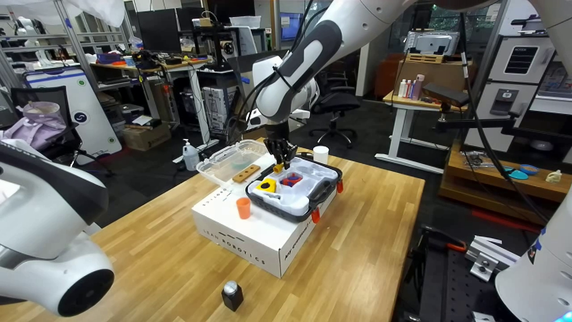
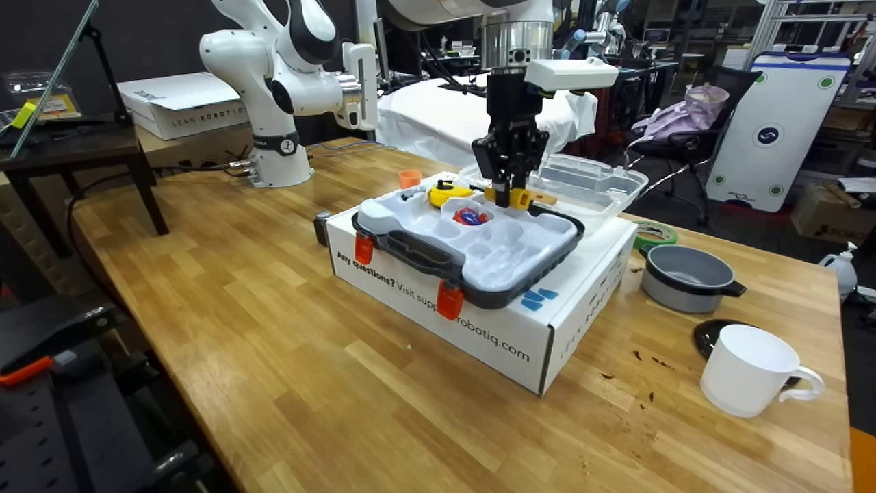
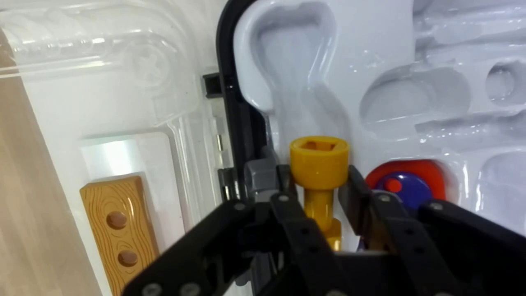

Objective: Remove the yellow object from the top of the box and put it in the tool box

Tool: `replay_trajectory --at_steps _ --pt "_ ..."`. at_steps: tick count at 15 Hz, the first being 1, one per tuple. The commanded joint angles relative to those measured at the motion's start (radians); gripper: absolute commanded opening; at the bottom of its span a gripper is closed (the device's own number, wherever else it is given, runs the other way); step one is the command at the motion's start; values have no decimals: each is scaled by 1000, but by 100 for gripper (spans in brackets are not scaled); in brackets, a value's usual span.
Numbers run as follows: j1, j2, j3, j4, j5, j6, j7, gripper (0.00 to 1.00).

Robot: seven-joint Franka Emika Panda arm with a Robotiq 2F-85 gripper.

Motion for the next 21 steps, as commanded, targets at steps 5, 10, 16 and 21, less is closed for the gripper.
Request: replay_trajectory --at_steps 5,10,16,21 --pt "-12 10 20 22 8 -33 -5 14" --pt "-11 10 22 23 8 -36 0 78" --pt "-12 -2 22 11 8 -31 0 100" --pt "-15 -65 23 -47 14 -10 3 100"
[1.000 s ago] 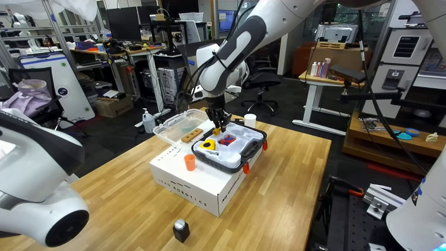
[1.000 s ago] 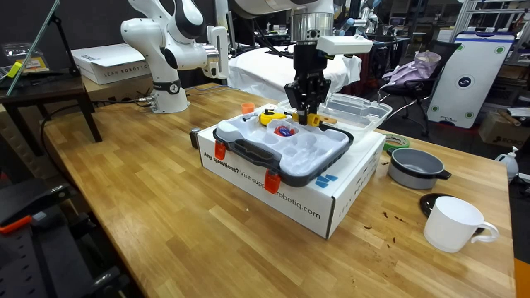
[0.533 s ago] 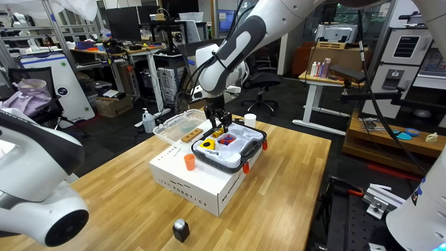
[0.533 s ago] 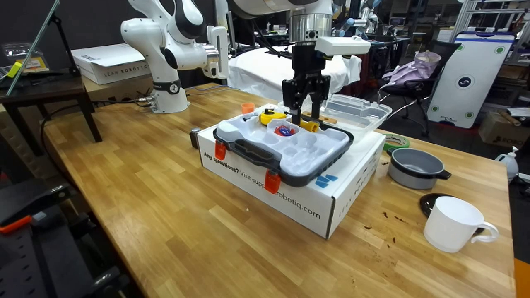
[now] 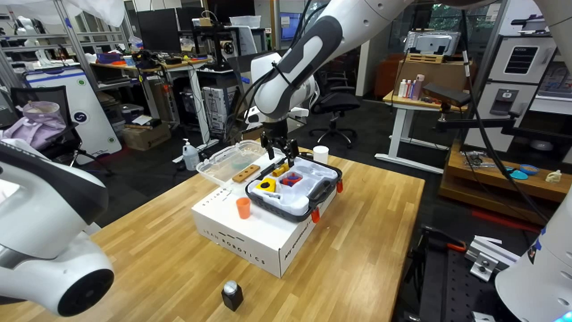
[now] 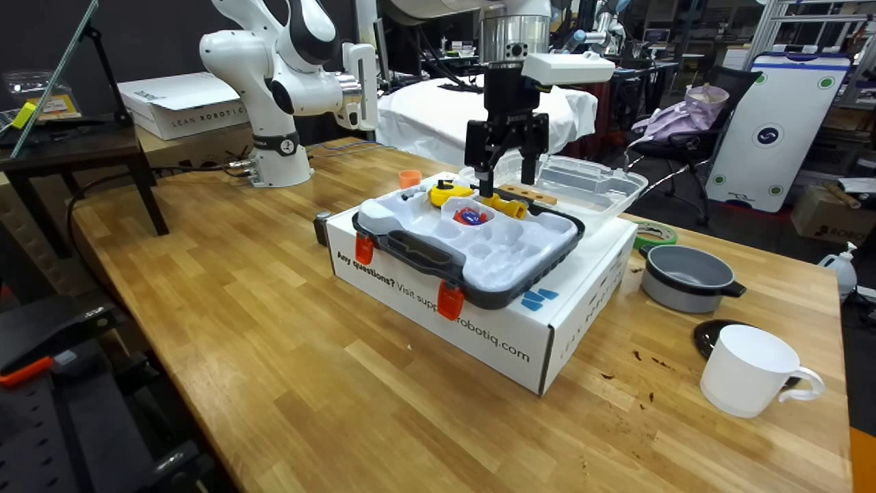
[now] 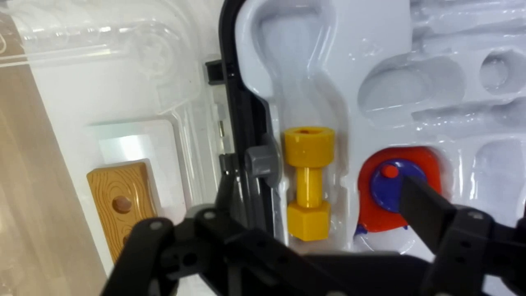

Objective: Remove the yellow object from the top of the box and put it in the tool box

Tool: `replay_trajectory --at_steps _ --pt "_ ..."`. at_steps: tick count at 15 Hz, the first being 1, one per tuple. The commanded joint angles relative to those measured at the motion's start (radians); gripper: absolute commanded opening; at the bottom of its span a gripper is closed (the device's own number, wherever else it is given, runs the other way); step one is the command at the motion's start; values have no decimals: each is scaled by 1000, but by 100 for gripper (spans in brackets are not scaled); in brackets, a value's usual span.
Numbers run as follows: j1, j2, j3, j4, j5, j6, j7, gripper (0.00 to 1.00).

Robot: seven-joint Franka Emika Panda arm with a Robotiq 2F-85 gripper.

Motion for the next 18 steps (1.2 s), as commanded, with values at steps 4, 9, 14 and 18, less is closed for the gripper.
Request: replay_trajectory --at_steps 4,9,14,18 --pt "-8 -147 6 -140 7 8 28 100" --pt "6 -331 -9 -341 2 18 116 100" --pt "15 -427 -13 -454 4 -5 178 100" --pt "19 -472 -17 -502 4 -4 194 100"
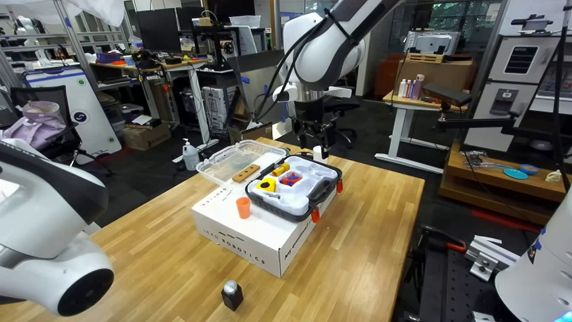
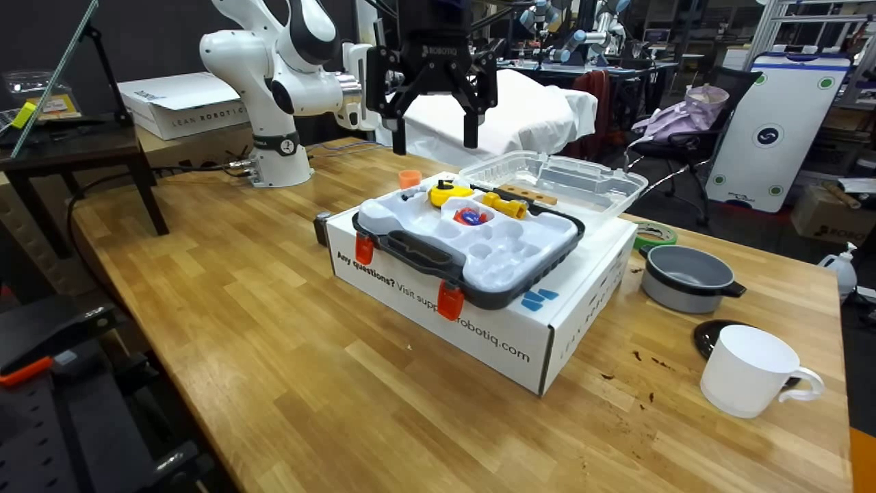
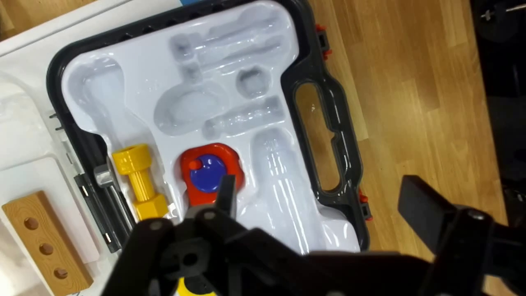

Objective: Remove the yellow object from the top of the box and put it in the tool box

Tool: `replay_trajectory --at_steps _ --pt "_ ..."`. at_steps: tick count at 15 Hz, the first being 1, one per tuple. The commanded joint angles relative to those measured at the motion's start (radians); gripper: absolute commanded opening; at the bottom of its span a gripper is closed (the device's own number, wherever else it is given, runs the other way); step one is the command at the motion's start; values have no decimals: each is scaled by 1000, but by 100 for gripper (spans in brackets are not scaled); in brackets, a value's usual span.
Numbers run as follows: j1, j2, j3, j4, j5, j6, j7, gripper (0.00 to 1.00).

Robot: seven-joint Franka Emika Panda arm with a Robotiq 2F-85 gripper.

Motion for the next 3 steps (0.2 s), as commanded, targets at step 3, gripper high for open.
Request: replay_trajectory --at_steps 3 --pt "13 1 -13 1 3 -2 -2 100"
